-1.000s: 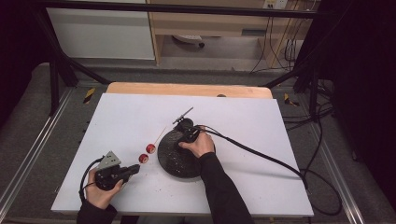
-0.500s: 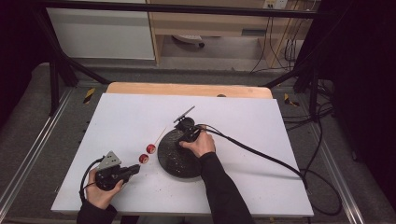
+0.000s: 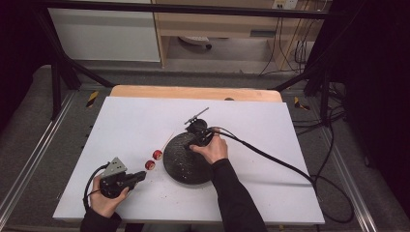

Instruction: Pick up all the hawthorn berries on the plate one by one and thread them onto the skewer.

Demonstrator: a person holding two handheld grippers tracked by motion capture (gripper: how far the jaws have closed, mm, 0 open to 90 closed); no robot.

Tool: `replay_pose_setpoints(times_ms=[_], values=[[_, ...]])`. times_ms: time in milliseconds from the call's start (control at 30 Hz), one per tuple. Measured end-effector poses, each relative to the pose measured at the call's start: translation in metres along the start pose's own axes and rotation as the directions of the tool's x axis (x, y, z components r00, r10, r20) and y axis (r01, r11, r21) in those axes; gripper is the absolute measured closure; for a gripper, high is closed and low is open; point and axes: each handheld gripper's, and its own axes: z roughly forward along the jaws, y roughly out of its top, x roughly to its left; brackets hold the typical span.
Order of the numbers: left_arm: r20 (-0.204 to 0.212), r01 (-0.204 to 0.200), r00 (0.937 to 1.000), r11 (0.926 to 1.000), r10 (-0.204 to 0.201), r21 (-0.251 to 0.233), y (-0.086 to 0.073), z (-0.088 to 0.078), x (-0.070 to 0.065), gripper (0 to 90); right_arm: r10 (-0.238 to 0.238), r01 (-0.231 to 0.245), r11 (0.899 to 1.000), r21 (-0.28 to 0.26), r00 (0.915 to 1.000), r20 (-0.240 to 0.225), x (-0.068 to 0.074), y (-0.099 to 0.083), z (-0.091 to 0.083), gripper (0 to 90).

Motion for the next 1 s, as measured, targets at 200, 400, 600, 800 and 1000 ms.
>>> replay_pose_setpoints(times_ms=[200, 400, 600, 800, 1000], values=[[0.002, -0.004, 1.0, 1.0, 0.004, 0.003, 0.0, 0.001, -0.002, 88.3, 0.04, -0.042, 0.997, -0.066, 0.9987, -0.032, -0.005, -0.016, -0.011, 62.8], [0.007, -0.015, 0.9999, 0.9998, 0.015, 0.013, 0.001, 0.004, -0.006, 88.3, 0.061, -0.07, 0.989, -0.131, 0.9957, -0.069, -0.01, -0.037, -0.016, 62.8], [0.012, -0.02, 0.9997, 0.9997, 0.02, 0.016, 0.0, 0.006, -0.009, 88.3, 0.102, -0.126, 0.965, -0.231, 0.9883, -0.113, -0.011, -0.059, -0.019, 62.8], [0.017, -0.027, 0.9995, 0.9995, 0.027, 0.017, 0.001, 0.007, -0.012, 88.3, 0.162, -0.216, 0.912, -0.35, 0.9705, -0.179, -0.009, -0.08, -0.022, 62.8], [0.019, -0.029, 0.9994, 0.9995, 0.028, 0.015, 0.0, 0.008, -0.016, 88.3, 0.214, -0.297, 0.84, -0.453, 0.9501, -0.227, -0.006, -0.096, -0.019, 62.8]])
